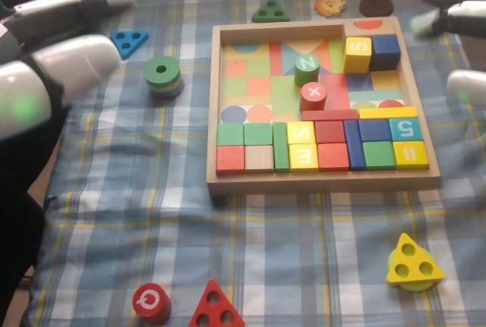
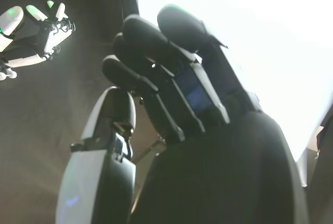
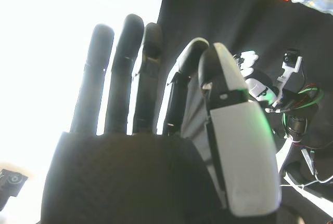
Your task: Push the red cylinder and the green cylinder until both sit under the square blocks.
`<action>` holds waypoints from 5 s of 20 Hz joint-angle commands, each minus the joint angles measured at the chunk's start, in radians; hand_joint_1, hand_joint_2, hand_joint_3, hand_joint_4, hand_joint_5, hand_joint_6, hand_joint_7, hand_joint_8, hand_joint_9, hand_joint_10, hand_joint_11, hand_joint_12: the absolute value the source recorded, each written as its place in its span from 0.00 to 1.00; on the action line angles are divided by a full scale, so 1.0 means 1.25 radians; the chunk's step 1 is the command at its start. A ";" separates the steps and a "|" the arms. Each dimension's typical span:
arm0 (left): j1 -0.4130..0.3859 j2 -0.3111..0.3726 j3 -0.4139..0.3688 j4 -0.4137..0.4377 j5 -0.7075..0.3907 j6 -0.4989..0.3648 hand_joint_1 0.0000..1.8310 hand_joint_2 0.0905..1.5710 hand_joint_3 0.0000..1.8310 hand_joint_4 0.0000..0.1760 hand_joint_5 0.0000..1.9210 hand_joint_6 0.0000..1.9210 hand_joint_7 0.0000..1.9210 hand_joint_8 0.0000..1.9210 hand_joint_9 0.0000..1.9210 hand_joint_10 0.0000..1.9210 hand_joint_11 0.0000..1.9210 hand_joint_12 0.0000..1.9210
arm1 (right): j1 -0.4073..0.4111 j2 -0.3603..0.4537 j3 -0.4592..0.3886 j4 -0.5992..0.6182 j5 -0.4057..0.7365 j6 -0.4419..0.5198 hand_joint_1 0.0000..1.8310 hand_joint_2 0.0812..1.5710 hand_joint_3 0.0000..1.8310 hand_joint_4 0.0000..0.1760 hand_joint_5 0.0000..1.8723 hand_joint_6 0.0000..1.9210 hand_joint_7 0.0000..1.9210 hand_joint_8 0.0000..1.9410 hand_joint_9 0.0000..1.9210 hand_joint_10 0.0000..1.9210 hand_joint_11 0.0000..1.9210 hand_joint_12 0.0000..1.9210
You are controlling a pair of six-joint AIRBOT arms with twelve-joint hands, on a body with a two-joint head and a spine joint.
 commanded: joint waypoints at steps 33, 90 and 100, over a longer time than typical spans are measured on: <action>-0.019 -0.015 0.031 0.043 -0.040 -0.056 0.00 0.84 0.00 0.83 0.18 0.00 0.14 0.00 0.12 0.00 0.00 0.09 | 0.283 -0.218 0.205 -0.413 -0.386 0.173 0.00 0.70 0.00 1.00 0.04 0.00 0.00 0.00 0.02 0.00 0.00 0.41; -0.021 -0.021 0.030 0.042 -0.030 -0.067 0.00 0.87 0.00 0.78 0.18 0.00 0.16 0.00 0.18 0.00 0.02 0.08 | 0.213 -0.118 0.180 -0.536 -0.421 0.327 0.00 0.66 0.00 1.00 0.13 0.00 0.00 0.00 0.00 0.00 0.00 0.00; -0.021 -0.023 0.032 0.042 -0.025 -0.067 0.00 0.87 0.00 0.72 0.19 0.00 0.17 0.00 0.19 0.00 0.01 0.08 | 0.194 -0.099 0.165 -0.535 -0.421 0.327 0.00 0.65 0.00 1.00 0.13 0.00 0.00 0.00 0.00 0.00 0.00 0.00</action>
